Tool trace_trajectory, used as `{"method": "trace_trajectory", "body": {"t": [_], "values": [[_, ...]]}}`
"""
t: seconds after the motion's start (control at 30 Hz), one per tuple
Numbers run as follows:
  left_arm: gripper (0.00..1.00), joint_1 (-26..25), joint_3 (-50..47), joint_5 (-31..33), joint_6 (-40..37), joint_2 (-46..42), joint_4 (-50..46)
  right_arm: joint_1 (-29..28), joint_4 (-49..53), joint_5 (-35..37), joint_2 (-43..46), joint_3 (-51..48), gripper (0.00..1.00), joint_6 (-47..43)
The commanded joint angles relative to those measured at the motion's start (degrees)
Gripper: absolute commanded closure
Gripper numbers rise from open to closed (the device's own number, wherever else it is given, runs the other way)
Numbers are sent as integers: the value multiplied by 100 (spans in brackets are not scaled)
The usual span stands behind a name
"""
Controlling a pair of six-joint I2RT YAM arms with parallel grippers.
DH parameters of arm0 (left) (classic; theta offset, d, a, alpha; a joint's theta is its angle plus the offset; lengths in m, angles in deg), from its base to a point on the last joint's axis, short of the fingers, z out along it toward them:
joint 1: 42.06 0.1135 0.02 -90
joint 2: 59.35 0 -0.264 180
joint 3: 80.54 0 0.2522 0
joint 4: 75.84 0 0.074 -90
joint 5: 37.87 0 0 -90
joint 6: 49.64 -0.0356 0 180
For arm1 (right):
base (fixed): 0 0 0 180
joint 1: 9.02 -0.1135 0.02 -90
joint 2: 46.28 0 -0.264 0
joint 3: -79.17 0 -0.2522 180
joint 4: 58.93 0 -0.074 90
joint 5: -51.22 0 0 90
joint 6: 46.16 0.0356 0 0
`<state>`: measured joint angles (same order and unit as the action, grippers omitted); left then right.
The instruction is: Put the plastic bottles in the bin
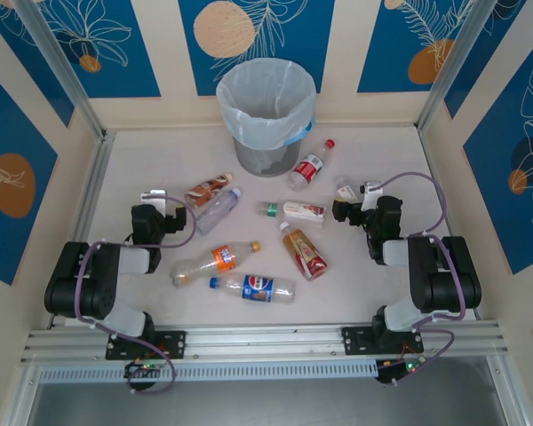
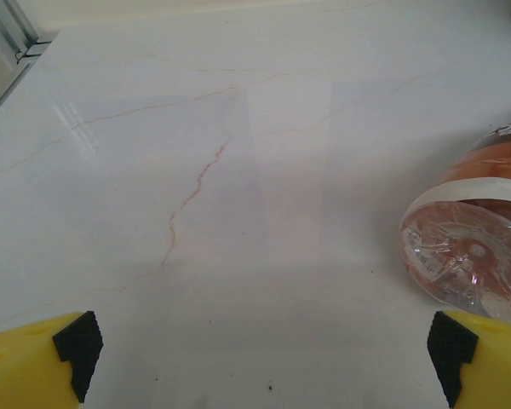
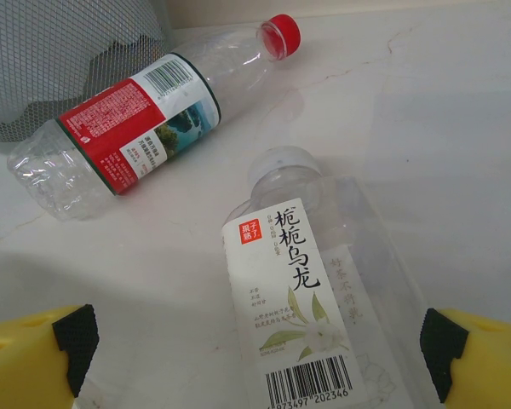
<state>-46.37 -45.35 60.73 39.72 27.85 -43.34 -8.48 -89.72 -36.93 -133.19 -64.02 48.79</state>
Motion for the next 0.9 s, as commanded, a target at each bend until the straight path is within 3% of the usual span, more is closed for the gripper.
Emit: {"method": "trace_trajectory", "body": {"t": [0.0,0.33,0.5,0.73,0.87], "values": [[1,-65,135,-25,-111,61,172,43,-135,-86,-36,104,1,67],[1,-70,147,-90,-157,-34,78,43,-194,-109,-19,65,0,59],[1,-130,612,-126,-153,-756,-1504,41,132,-352,379,77,1,-50],[1,-140,369,311,139,-1839,-2128,35,986,-326,1235,219,1,-29],[1,-139,1069,486,743,-2373,-3767,53,1544,-237,1921,373,0,482]]}}
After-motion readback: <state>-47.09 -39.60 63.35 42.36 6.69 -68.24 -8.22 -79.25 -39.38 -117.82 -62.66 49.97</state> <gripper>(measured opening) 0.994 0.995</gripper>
